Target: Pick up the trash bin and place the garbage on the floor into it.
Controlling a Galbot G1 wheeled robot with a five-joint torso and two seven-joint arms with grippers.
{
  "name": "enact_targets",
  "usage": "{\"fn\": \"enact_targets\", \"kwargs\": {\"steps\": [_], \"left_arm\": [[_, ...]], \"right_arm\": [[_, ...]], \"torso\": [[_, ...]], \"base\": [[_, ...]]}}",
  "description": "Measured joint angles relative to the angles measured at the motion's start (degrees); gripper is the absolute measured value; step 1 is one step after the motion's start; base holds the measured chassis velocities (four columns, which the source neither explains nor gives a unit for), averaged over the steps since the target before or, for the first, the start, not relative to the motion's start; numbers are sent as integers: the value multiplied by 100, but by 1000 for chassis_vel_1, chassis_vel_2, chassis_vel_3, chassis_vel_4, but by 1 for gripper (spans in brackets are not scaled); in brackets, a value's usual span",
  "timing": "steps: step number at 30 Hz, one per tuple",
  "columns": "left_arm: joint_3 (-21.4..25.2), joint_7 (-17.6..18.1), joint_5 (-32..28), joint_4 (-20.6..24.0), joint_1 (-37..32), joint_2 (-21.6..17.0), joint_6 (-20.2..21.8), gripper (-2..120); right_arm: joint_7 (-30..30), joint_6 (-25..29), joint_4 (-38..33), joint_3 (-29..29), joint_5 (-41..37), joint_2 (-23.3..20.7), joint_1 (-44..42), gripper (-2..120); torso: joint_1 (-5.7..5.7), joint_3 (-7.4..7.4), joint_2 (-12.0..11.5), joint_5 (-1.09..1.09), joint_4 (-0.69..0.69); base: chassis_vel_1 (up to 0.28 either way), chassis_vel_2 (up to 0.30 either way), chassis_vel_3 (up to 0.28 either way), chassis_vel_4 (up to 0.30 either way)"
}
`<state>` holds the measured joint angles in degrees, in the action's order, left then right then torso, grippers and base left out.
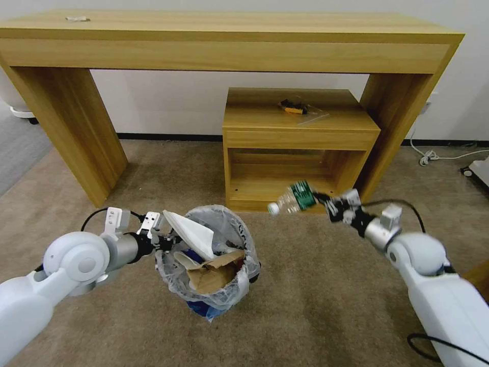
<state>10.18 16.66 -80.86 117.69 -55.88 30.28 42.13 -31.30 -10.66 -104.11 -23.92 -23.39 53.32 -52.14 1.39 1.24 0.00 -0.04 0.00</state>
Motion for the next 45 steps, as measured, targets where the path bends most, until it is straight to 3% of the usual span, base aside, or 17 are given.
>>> {"fn": "enact_targets", "kwargs": {"steps": [9,11,16,37,45], "left_arm": [[-385,-35,-1,-180,385,-5,0,0],[-614,-30,-33,-241,644,69,0,0],[-920,93,-184,-300,1007,213,0,0],[-1274,108,-289,-485,1469,388,0,0],[-1254,102,-284,-523,1468,407,0,0]], "right_arm": [[-498,146,-409,1180,621,-220,1194,0],[-566,381,-423,1680,1120,-218,1471,0],[-875,894,-355,2184,2067,-135,1901,0],[-1296,1614,-866,2556,3327,-413,1987,0],[-1116,1550,-1116,2486,3108,-599,1792,24]], "torso": [[0,0,0,1,1],[0,0,0,3,0],[1,0,0,1,0],[0,0,0,3,-1],[0,0,0,2,-1]], "base": [[0,0,0,0],[0,0,0,0],[0,0,0,0],[0,0,0,0],[0,0,0,0]]}}
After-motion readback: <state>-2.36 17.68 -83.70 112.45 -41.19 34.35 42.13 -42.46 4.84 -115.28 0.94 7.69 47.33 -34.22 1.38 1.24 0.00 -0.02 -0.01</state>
